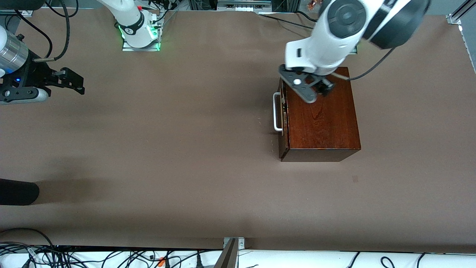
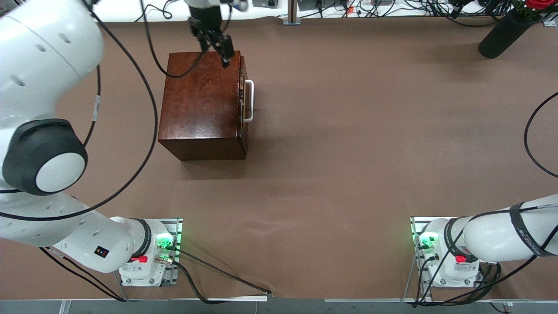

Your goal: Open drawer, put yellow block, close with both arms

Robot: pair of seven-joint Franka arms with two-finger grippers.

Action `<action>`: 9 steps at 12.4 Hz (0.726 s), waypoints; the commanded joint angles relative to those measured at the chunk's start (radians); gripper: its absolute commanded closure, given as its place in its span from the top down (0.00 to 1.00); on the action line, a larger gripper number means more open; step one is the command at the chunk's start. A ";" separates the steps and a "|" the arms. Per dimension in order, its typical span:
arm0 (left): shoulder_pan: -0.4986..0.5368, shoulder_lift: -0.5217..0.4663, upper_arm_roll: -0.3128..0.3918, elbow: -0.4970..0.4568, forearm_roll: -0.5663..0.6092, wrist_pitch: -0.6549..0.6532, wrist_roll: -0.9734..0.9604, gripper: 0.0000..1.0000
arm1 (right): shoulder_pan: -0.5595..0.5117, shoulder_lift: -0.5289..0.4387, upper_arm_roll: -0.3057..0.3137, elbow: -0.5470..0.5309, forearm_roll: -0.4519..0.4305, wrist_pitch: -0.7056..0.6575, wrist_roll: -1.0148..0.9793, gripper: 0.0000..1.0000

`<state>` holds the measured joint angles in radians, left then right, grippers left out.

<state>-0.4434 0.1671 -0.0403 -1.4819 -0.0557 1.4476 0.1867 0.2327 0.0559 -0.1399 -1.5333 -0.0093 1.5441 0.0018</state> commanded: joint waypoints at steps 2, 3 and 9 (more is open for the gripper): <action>0.127 -0.038 0.065 0.063 0.019 -0.061 -0.052 1.00 | -0.009 -0.007 0.009 0.002 0.011 -0.002 0.015 1.00; 0.177 -0.044 0.065 0.045 0.013 -0.011 -0.055 1.00 | -0.009 -0.007 0.008 0.002 0.012 -0.002 0.015 1.00; 0.371 -0.184 0.062 -0.147 0.022 0.135 -0.258 1.00 | -0.009 -0.007 0.008 0.002 0.015 -0.004 0.015 1.00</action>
<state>-0.0964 0.0865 0.0385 -1.5005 -0.0468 1.5417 0.0311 0.2326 0.0563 -0.1399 -1.5330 -0.0073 1.5441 0.0019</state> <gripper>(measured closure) 0.000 0.000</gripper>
